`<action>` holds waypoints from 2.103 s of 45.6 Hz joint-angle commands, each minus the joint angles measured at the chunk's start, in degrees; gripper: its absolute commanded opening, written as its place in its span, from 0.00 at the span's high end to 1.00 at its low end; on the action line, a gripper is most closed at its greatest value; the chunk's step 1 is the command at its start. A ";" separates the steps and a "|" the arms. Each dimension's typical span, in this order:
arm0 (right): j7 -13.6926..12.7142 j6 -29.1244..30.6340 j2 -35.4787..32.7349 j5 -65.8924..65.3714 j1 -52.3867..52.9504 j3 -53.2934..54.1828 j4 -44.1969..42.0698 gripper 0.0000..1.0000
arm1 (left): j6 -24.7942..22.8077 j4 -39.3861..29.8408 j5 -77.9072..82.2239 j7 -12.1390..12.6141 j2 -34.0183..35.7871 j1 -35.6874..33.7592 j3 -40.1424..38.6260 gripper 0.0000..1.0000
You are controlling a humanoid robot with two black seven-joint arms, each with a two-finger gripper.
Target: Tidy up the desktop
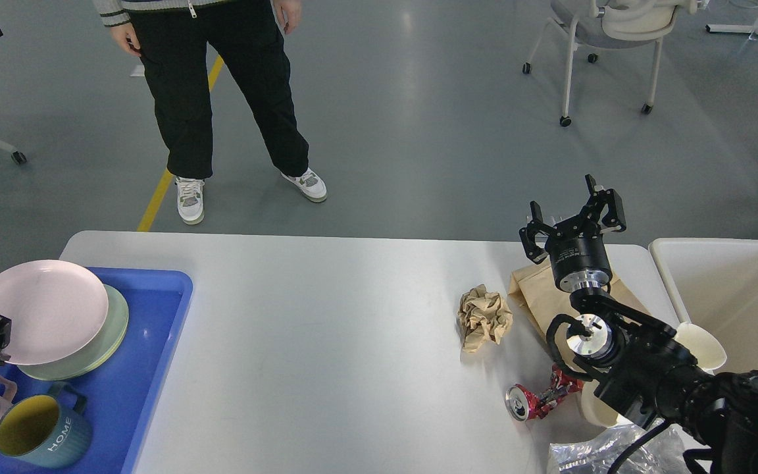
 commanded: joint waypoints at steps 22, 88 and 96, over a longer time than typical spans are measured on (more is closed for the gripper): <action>0.02 0.00 0.03 0.00 0.00 0.00 0.02 0.00 | 2.10 0.09 -0.21 -0.05 -1.89 1.58 -0.08 0.61; 0.02 0.00 0.03 0.00 0.00 0.00 -0.06 0.00 | 0.79 -0.09 -0.12 0.92 -1.45 1.23 -0.08 0.09; 0.02 0.00 0.03 0.00 0.00 0.00 0.02 0.00 | 0.79 -0.09 -0.12 0.92 -1.54 1.32 -0.08 0.08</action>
